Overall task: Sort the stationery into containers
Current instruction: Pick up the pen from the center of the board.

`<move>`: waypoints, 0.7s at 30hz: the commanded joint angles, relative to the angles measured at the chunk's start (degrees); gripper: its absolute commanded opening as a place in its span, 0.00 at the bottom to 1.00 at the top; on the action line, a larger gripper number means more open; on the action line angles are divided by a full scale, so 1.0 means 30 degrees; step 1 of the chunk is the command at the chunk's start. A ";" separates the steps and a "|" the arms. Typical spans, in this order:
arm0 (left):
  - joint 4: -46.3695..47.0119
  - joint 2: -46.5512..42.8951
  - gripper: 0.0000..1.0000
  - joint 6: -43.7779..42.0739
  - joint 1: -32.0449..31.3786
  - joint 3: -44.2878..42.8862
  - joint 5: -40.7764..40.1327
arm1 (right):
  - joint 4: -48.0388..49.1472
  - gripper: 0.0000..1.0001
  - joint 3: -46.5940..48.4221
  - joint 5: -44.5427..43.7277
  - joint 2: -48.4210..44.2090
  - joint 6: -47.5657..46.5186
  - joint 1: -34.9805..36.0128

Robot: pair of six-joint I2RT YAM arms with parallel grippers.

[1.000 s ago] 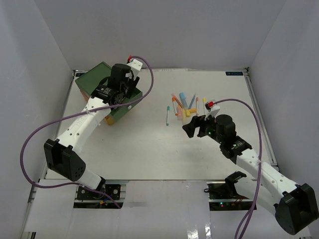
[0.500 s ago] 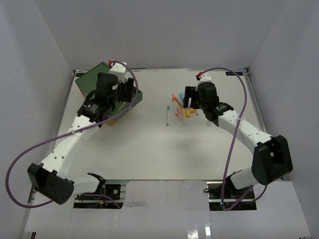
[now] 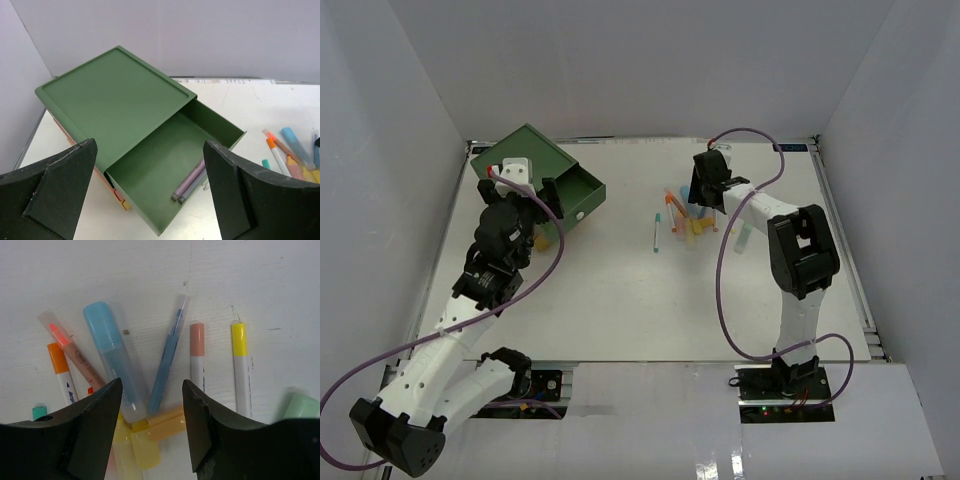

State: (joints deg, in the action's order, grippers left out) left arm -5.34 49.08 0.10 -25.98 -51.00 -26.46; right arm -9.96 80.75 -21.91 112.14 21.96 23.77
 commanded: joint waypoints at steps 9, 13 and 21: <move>0.0785 0.0135 0.98 0.0260 0.0134 -0.0108 0.0470 | -0.0900 0.49 0.2819 -0.1191 0.2962 0.1997 -0.0423; 0.0785 0.0134 0.98 0.0289 0.0134 -0.0079 0.0674 | -0.0929 0.46 0.2849 -0.1222 0.3518 0.2232 -0.0452; 0.0756 0.0339 0.98 0.0377 0.0134 -0.0079 0.0938 | -0.0929 0.27 0.2936 -0.1280 0.4193 0.2701 -0.0540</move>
State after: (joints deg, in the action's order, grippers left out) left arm -3.86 50.22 0.51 -25.96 -51.00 -24.64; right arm -12.64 87.68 -24.71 123.26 28.29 22.50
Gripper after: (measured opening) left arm 0.979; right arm 0.288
